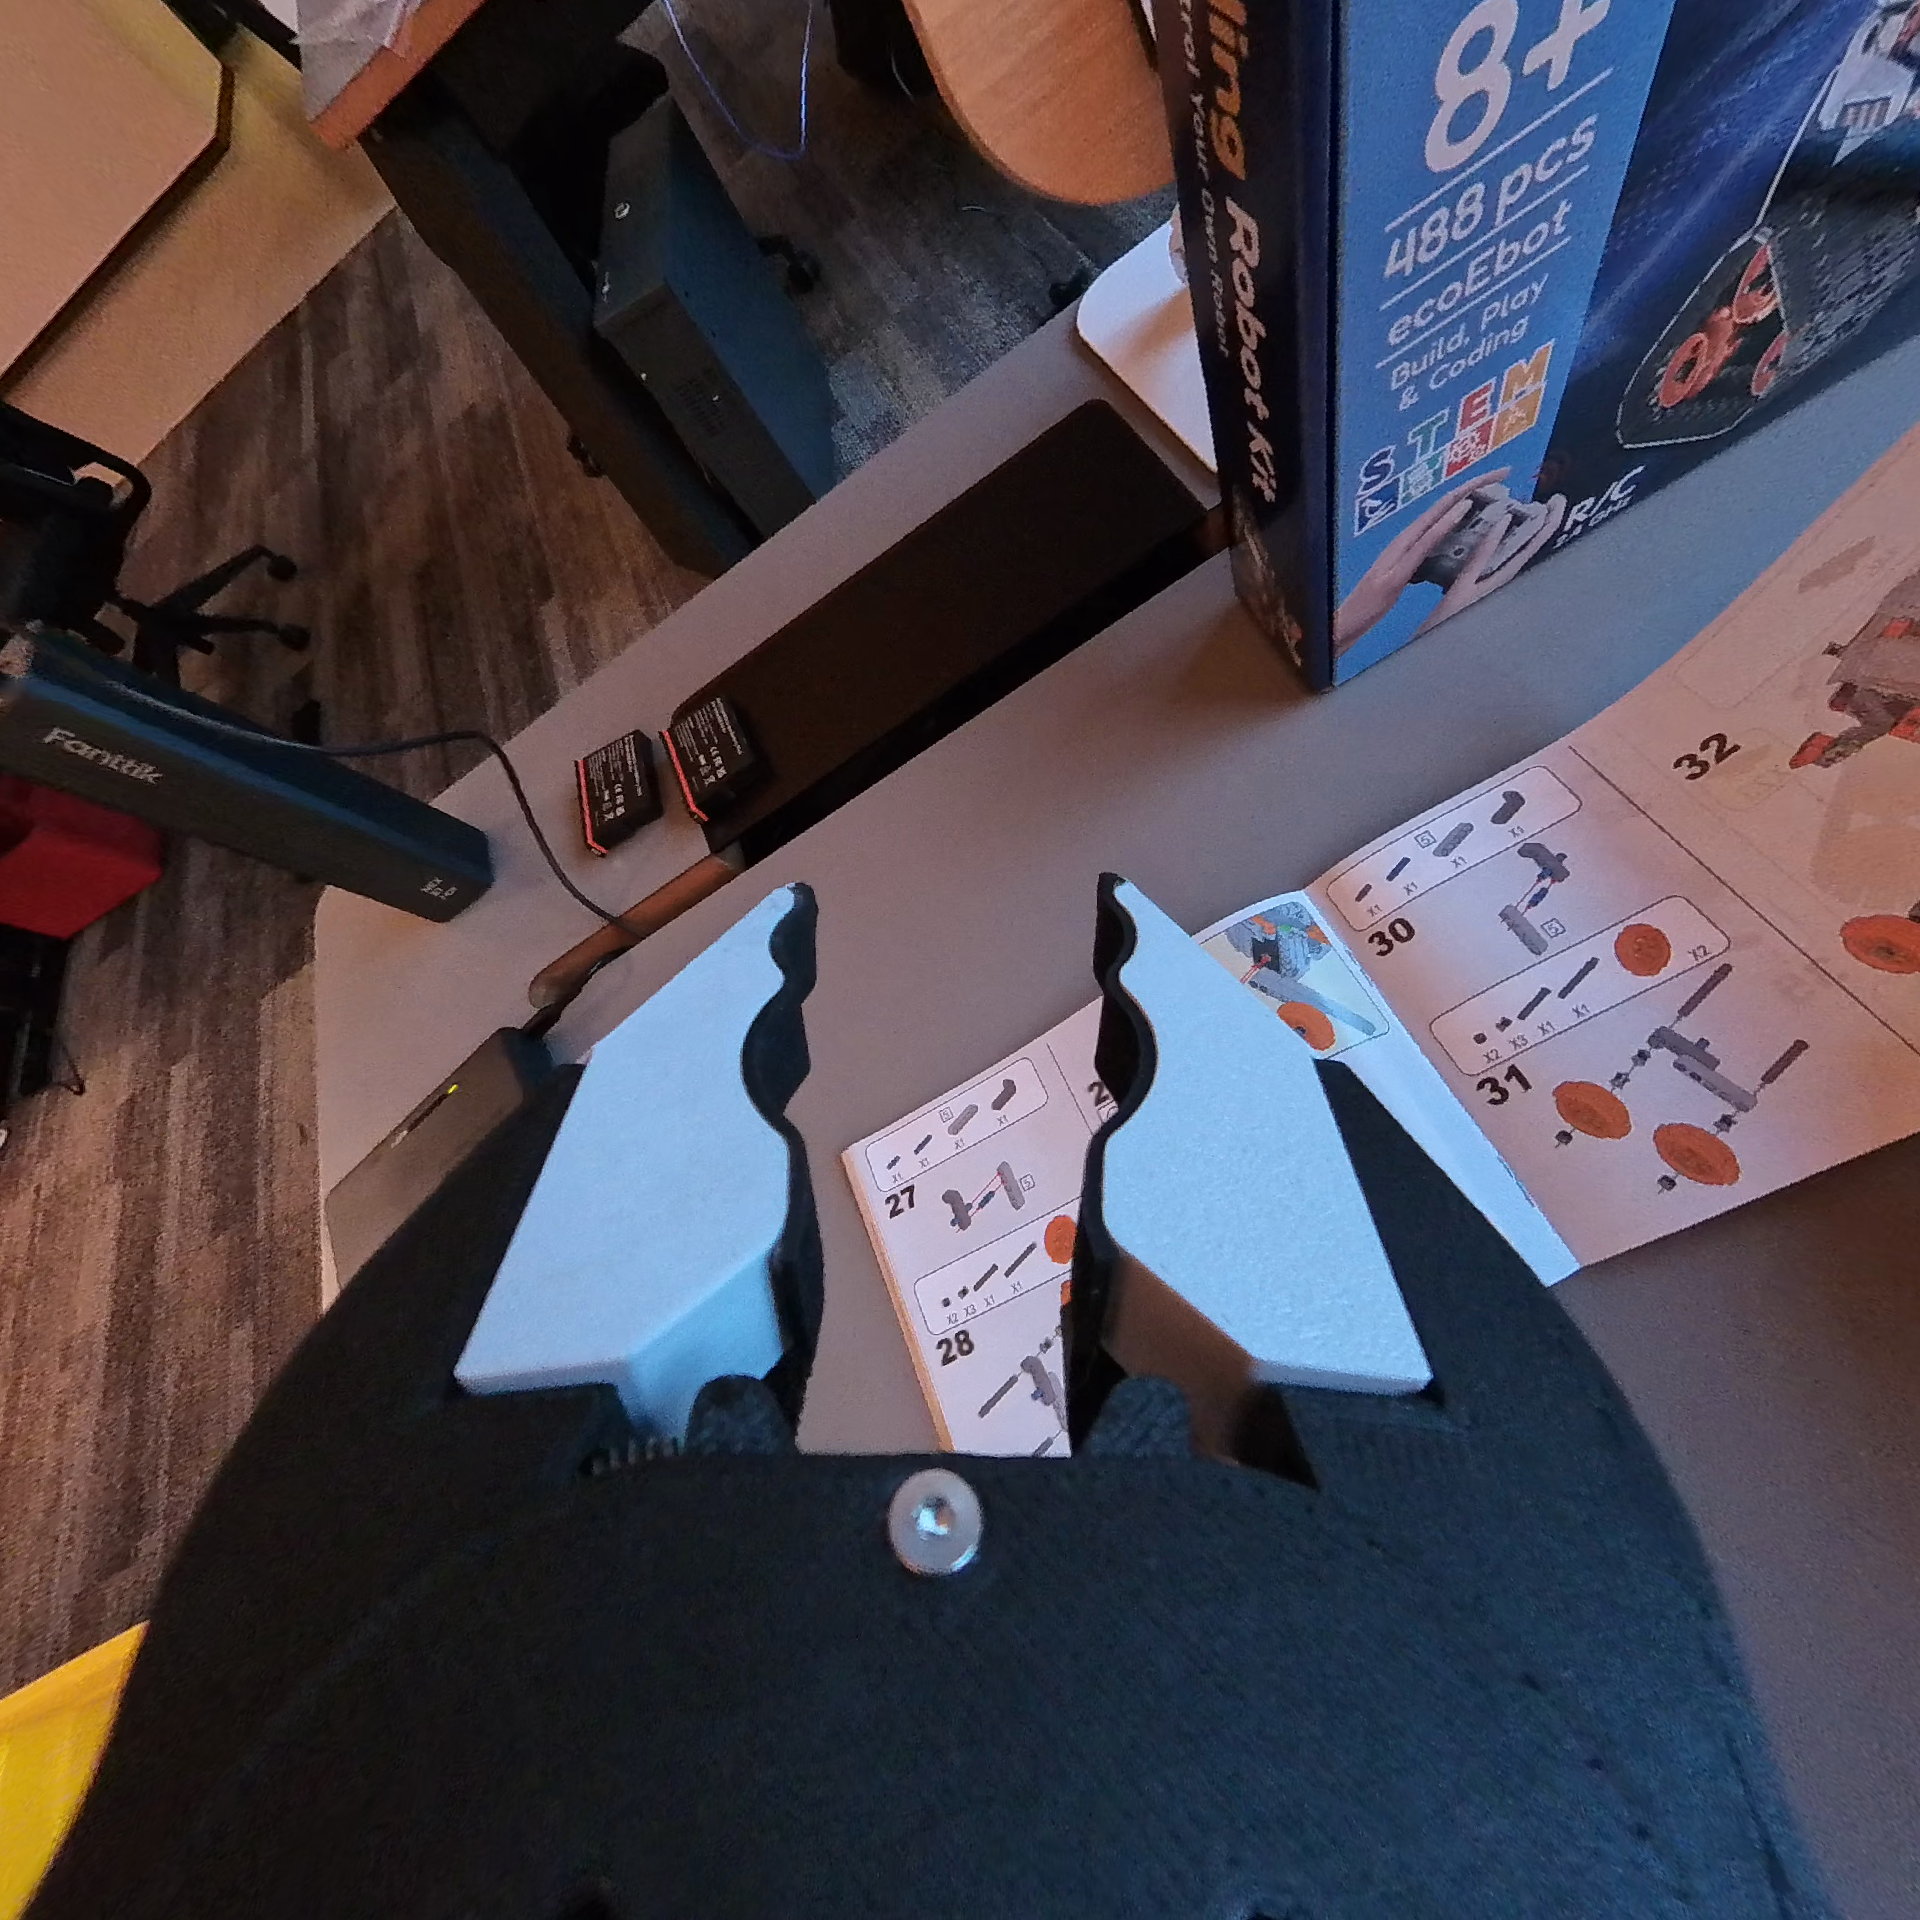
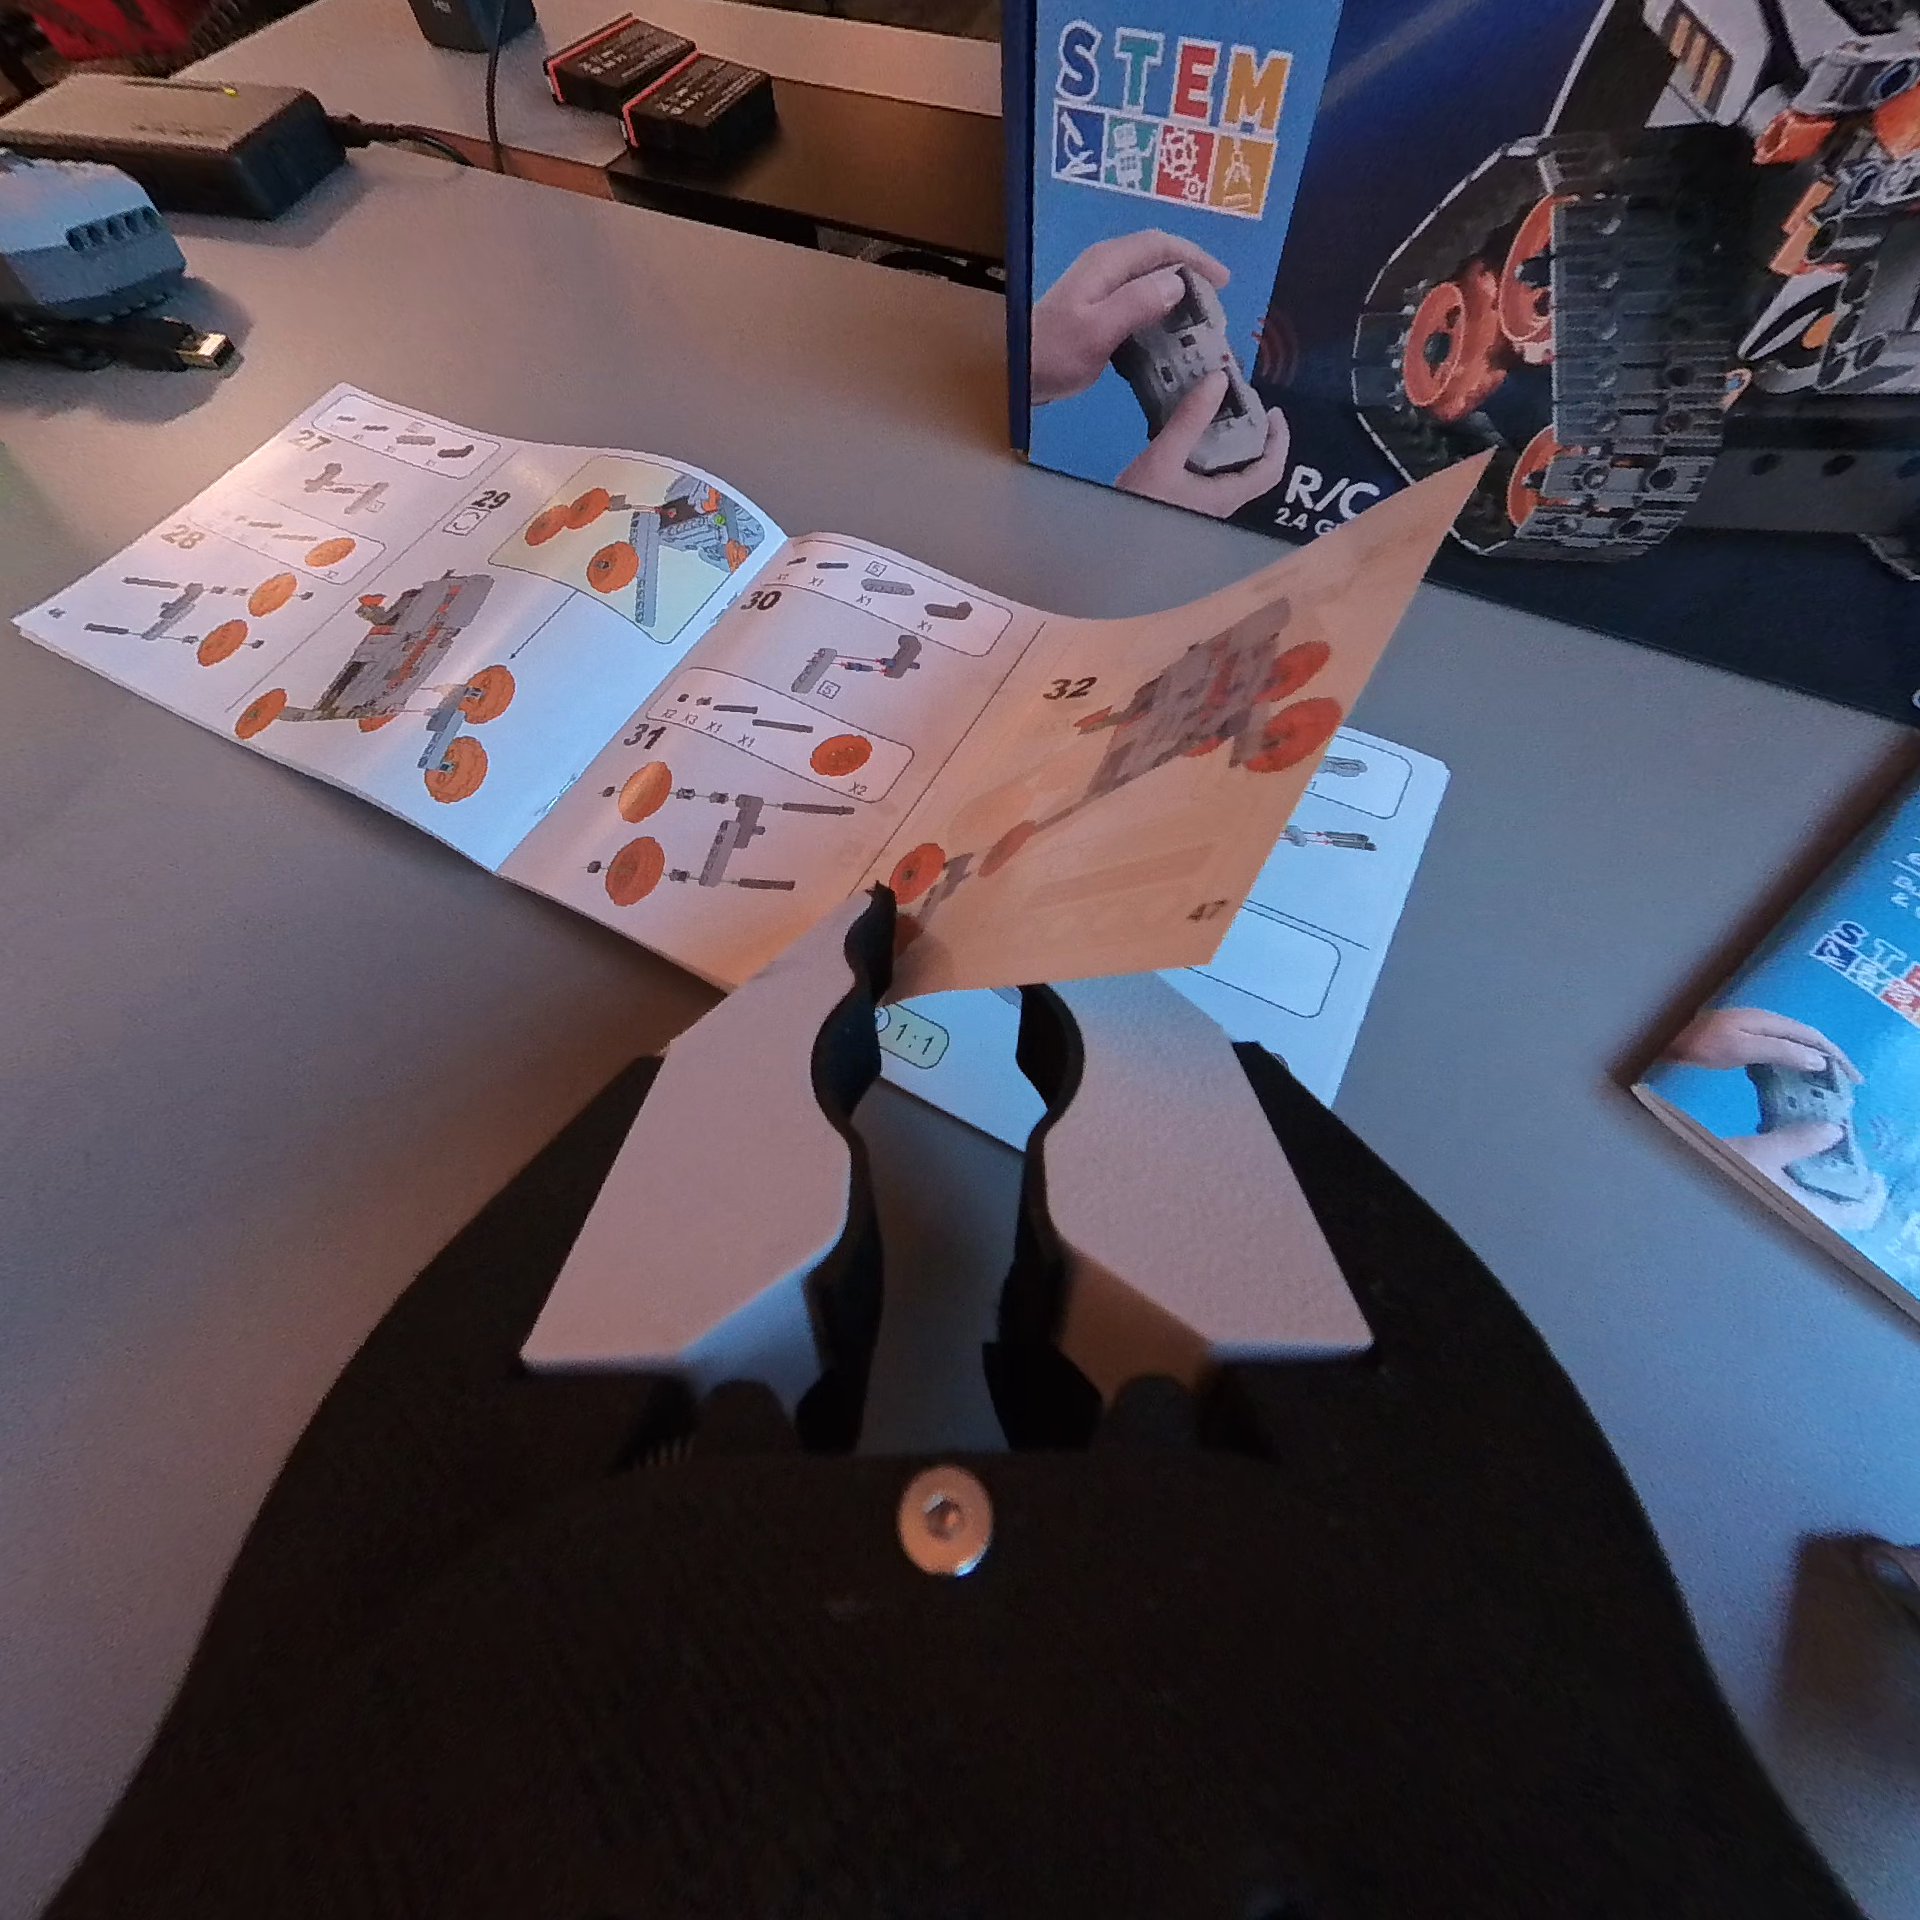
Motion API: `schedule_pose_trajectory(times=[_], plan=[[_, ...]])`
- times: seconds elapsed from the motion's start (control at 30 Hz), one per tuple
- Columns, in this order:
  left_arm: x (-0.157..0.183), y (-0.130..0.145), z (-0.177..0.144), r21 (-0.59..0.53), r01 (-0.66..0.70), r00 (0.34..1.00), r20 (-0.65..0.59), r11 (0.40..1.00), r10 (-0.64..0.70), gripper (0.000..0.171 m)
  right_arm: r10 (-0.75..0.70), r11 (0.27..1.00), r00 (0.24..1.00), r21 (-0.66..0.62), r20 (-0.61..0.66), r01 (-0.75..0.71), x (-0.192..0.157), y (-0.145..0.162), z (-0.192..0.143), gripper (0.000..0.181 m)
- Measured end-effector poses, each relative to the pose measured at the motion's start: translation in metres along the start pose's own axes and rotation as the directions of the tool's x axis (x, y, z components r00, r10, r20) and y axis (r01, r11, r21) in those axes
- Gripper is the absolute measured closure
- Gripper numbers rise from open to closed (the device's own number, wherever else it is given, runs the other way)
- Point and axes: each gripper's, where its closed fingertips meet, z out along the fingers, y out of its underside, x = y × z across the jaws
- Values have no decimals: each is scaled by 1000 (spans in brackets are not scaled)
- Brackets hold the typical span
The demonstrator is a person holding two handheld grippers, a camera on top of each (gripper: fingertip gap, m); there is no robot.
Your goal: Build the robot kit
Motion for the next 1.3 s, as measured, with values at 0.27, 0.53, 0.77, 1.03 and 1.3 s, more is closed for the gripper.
schedule_pose_trajectory(times=[0.27,0.53,0.77,1.03,1.3], plan=[[-6,-2,-3,21,20,1000,12,1000,-21,119,-10,1000,1000,-1,-7,10,0,0,1,164],[-7,-5,-3,38,22,1000,20,999,-23,119,-17,1000,1000,-1,-3,17,-1,0,1,164],[-9,-3,-3,31,33,999,14,999,-34,119,-14,1000,1000,4,-2,14,0,-1,1,165],[-15,2,-12,3,66,998,-6,998,-66,120,-9,1000,1000,20,11,8,-1,-2,-1,165],[-12,-1,-18,11,63,997,-39,998,-63,120,-18,1000,1000,23,17,17,-2,-3,-1,169]])
